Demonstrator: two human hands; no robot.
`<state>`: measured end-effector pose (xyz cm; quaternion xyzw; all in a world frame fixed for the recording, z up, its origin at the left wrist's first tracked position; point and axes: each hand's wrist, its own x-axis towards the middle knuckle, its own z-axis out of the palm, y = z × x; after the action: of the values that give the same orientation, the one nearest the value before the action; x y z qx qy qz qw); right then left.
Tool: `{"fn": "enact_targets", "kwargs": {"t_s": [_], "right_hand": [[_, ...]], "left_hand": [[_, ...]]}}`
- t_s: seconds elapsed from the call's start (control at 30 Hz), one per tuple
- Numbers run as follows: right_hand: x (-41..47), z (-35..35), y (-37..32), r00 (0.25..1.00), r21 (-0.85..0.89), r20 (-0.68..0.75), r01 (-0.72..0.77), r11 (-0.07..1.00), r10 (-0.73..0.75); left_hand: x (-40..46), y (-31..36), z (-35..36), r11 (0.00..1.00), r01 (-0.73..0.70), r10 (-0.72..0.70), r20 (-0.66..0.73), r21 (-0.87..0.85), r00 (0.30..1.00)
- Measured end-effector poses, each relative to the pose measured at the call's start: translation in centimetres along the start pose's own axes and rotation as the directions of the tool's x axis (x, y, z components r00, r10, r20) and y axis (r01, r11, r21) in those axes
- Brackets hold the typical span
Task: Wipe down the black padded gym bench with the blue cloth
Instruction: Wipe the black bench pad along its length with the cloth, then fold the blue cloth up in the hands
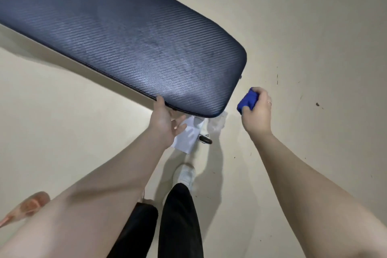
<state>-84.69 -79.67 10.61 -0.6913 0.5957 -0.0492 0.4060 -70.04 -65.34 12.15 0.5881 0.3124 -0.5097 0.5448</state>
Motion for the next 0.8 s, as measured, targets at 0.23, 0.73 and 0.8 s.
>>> {"fn": "enact_targets", "kwargs": {"t_s": [0.23,0.73,0.8], "right_hand": [[3.3,2.9,-3.5,0.940,0.527,0.110,-0.329,0.784,0.322],[-9.1,2.3,-18.3,0.603,0.339,0.791,-0.297,0.893,-0.099],[-10.5,3.4,-21.6,0.591,0.324,0.802,-0.304,0.896,-0.090]], "left_hand": [[0.7,-0.6,-0.4,0.999,-0.038,0.039,0.015,-0.012,0.999],[-10.4,7.9,-5.8,0.882,-0.351,0.273,0.268,0.313,0.924],[-11.9,10.1,-8.7,0.884,-0.338,0.260,0.263,0.322,0.929]]}}
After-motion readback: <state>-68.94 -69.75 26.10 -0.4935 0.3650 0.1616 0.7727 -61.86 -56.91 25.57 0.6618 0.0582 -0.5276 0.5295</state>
